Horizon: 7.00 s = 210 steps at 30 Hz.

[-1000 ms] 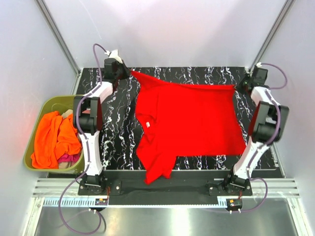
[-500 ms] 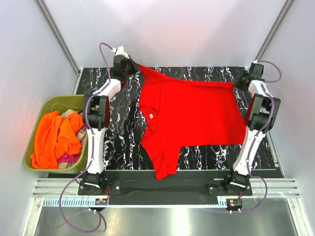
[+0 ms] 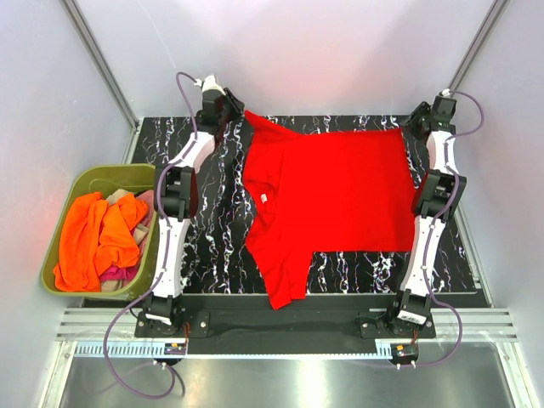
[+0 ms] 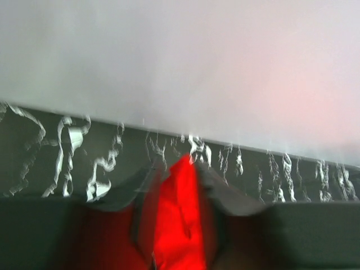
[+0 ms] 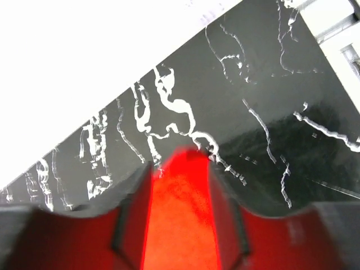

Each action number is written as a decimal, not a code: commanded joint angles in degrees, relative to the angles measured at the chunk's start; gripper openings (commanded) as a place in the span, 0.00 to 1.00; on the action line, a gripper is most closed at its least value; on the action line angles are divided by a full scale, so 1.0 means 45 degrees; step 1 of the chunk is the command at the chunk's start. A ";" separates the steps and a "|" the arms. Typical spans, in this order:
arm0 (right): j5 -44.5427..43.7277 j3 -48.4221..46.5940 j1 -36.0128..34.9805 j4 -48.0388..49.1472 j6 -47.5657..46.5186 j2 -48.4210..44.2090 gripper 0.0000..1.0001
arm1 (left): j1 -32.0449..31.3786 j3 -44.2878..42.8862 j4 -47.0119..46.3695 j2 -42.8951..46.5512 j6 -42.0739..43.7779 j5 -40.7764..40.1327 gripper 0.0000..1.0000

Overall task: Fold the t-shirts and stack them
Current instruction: Flatten the tshirt out

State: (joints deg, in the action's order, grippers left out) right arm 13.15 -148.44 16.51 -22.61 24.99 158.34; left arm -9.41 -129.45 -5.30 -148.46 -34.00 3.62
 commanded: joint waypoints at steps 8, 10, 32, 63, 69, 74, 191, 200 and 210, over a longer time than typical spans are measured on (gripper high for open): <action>-0.0574 0.3278 -0.0212 -0.5263 0.1087 -0.4305 0.71 | 0.0001 0.3935 0.2115 0.5093 0.1658 -0.1295 0.62; -0.0364 0.4136 -0.0542 -0.6375 0.0912 -0.5165 0.71 | -0.0096 0.5830 0.2349 0.5859 0.1482 -0.0144 0.61; 0.2645 1.4978 -0.6521 -0.4116 0.1009 -1.1750 0.70 | -0.1171 0.7889 0.7134 0.5083 -0.0237 0.2105 0.63; 0.2158 1.5623 -0.6912 -0.4545 -0.0104 -1.1281 0.58 | -0.1345 0.8780 1.0280 0.8360 0.2108 -0.1882 0.50; 0.1494 1.5936 -0.6307 -0.4760 -0.0027 -1.1301 0.53 | -0.1757 1.2202 0.7313 0.9185 0.1288 0.0875 0.57; 0.0654 1.6831 -0.5254 -0.4975 0.0421 -1.1864 0.43 | -0.1289 1.2922 0.7916 0.8576 -0.0119 0.0409 0.57; 0.2743 1.3690 -0.0936 -0.3901 0.0911 -1.1828 0.50 | -0.0448 0.4411 0.0807 0.1508 -0.5119 -0.0980 0.39; 0.2899 1.3768 -0.0935 -0.3803 0.0911 -1.1730 0.50 | -0.0506 0.4527 0.0104 0.1409 -0.5161 -0.0335 0.37; 0.2996 1.3788 -0.0935 -0.3706 0.0989 -1.1593 0.49 | -0.0546 0.4723 -0.0169 0.1507 -0.5374 0.0036 0.33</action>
State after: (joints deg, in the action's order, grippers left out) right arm 25.17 -86.43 12.05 -40.80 30.22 108.40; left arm -11.68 -107.90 -1.78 -141.97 -57.54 2.61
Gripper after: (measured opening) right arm 0.494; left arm 0.332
